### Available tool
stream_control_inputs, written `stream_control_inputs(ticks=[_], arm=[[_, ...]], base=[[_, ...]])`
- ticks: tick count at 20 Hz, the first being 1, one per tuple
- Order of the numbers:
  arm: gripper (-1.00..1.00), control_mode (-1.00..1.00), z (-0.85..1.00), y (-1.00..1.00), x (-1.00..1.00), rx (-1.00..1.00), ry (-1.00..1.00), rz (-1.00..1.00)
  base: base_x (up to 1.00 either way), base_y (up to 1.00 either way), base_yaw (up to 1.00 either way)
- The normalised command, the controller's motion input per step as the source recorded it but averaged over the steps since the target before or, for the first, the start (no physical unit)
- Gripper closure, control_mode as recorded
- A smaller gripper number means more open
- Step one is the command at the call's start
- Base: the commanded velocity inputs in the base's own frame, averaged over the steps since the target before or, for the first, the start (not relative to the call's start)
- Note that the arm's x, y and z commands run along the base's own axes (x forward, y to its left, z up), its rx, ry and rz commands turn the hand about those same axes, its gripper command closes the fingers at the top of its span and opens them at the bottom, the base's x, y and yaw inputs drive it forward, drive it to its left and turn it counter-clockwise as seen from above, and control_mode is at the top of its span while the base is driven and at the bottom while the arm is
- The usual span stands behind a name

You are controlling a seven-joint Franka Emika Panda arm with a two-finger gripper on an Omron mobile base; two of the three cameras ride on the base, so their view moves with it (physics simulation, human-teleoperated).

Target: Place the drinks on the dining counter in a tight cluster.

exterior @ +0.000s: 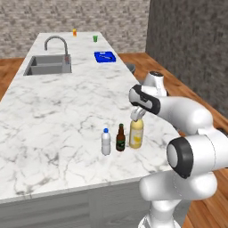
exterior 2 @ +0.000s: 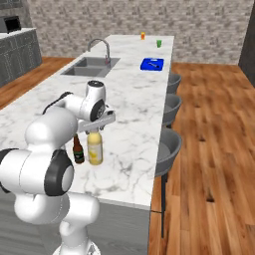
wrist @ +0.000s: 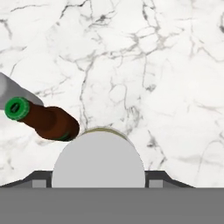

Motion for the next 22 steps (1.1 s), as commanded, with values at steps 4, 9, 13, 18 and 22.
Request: stream_control_inputs(ticks=[4,9,13,18,22], arm=[[1.0,-1.0,-0.12,0.0,0.01,0.0,0.0,0.0],[1.0,-1.0,-0.15,0.0,0.0,0.0,0.0,0.0],[1.0,-1.0,0.0,0.0,0.0,0.0,0.0,0.0],[-1.0,-1.0,0.0,0.0,0.0,0.0,0.0,0.0],[-1.0,-1.0,0.0,0.0,0.0,0.0,0.0,0.0]], base=[[0.0,0.0,0.0],[0.0,0.0,0.0],[0.0,0.0,0.0],[0.0,0.0,0.0],[0.0,0.0,0.0]])
